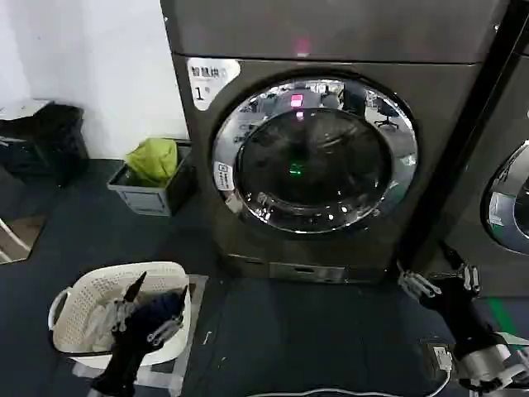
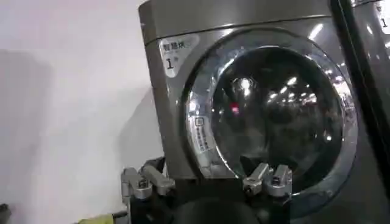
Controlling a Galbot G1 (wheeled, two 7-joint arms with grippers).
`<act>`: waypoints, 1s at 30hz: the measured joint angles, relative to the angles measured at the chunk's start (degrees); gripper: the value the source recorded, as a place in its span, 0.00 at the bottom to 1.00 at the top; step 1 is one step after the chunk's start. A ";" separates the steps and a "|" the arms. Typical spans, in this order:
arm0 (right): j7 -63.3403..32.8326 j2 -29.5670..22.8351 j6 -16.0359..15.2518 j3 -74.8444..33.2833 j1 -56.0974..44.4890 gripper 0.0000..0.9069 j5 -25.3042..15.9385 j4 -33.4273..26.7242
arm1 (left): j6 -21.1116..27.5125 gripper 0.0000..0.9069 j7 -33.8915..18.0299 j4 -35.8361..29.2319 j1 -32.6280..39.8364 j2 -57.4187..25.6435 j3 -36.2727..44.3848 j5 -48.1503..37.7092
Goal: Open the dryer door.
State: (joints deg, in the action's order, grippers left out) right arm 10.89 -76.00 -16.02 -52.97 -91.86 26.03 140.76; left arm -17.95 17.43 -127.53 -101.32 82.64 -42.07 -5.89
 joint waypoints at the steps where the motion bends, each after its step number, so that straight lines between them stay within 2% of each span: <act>1: 0.08 0.47 0.08 0.23 0.33 1.00 0.03 -0.35 | -0.01 1.00 0.00 -0.02 -0.01 -0.02 -0.02 -0.02; 10: 2.98 7.14 2.97 4.70 5.55 1.00 0.83 -4.89 | 0.13 1.00 0.15 -0.40 0.04 -0.43 -0.05 -0.43; 21: 4.36 16.67 5.63 14.53 17.53 1.00 5.06 -13.59 | 0.29 1.00 0.64 -1.91 -0.60 -0.58 -1.10 -0.72; 30: 6.16 20.18 7.31 24.26 28.36 1.00 5.75 -21.14 | 0.03 1.00 1.42 -2.81 -1.49 0.59 -1.43 -0.78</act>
State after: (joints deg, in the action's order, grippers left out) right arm 17.05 -55.82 -8.71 -28.71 -63.51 31.78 119.63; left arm -17.93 18.85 -130.34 -102.82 83.23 -43.50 -6.67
